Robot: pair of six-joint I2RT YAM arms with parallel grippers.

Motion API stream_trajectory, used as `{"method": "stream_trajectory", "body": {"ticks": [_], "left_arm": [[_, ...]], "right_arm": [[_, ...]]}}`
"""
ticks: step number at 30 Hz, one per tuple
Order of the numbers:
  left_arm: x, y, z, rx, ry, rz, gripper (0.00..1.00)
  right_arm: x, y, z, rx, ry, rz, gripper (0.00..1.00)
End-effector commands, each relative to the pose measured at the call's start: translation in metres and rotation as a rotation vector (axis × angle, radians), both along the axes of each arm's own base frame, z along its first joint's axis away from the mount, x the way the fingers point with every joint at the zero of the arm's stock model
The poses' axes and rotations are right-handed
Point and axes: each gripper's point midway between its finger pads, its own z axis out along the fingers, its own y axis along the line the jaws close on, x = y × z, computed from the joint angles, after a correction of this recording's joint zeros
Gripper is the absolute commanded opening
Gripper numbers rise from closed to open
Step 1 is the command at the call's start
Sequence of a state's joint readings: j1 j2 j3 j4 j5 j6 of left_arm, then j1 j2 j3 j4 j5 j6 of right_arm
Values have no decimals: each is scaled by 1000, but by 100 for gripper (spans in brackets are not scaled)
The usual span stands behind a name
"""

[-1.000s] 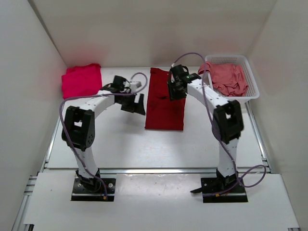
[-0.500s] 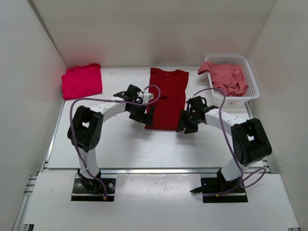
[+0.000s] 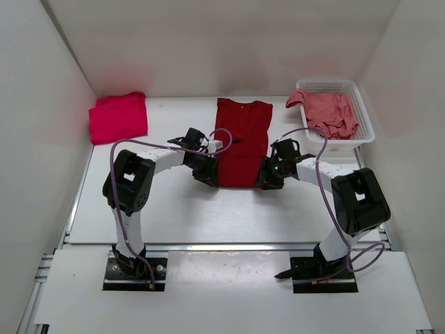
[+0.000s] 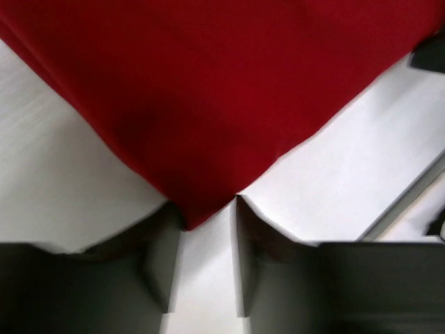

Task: Fold and stack the t-shirts
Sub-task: Grab one side of the 2/3 rectangular tshirt with both arms

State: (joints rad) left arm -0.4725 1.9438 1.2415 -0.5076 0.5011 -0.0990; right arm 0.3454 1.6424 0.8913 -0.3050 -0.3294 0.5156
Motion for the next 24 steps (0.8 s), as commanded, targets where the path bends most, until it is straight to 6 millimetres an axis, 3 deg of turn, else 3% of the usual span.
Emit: {"method": "stream_trajectory", "body": {"ticks": [1,5,8,13,16,18,20,24], "left_arm": [[-10,-3,-14,-14,86,-6,39],[1,-7,-6,-40,71,-14,12],[2,-2,-4,-40,74,3,6],[-2,-4,2,-65,68,-6,1],[-6,-6,2,-66,68,-21,0],[-5,-3,5,-68,62,-17,0],[-7,-6,10,-78,46,-36,0],[-14,1,17,-73,35,-50,0]], "right_arm": [[10,4,6,31,-31,-5,41],[2,-9,-5,-2,17,-48,42],[0,-15,-6,3,11,-60,45],[1,-7,-8,41,17,-42,48],[1,1,-8,80,10,-21,33],[3,7,-4,101,-1,-8,12],[3,8,-6,102,8,-5,0],[3,6,6,101,-25,-5,0]]}}
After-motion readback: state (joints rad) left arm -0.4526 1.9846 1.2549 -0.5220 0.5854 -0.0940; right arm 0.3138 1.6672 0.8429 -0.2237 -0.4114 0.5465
